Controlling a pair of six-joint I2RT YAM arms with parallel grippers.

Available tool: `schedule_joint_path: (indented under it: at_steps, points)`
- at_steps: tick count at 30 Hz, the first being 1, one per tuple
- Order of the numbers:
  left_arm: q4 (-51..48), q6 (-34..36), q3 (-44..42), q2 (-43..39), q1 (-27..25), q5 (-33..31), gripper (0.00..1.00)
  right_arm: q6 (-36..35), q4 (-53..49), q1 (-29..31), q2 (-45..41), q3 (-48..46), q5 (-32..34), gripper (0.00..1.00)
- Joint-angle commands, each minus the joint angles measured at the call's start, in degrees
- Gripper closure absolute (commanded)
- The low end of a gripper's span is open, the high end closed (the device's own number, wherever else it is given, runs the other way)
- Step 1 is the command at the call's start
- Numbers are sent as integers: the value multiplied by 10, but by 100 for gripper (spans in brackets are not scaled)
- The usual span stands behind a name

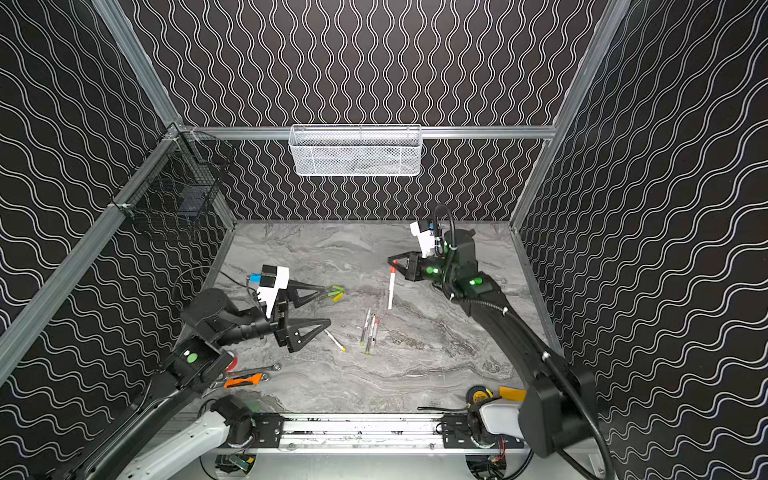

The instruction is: Insert the pens into the pen caps

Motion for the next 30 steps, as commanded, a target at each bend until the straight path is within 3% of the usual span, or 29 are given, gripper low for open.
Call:
schedule_joint_path:
  at_steps: [1,5,8,20,26,30]
  points:
    - [-100,38,12,-20,0,-45,1,-114,-172,-24,71,50,126,100]
    - [-176,67,28,-33,1,-65,1,-158,-248,-39,179,115,290,100]
    - [-222,92,38,-29,0,-75,1,-175,-286,-58,260,164,348,100]
    - [-255,109,41,-9,1,-122,1,-207,-311,-131,367,208,410,99]
    - [-267,110,45,4,1,-162,1,-207,-313,-133,389,219,408,78]
    - [-283,111,47,11,1,-195,1,-203,-311,-132,387,219,394,69]
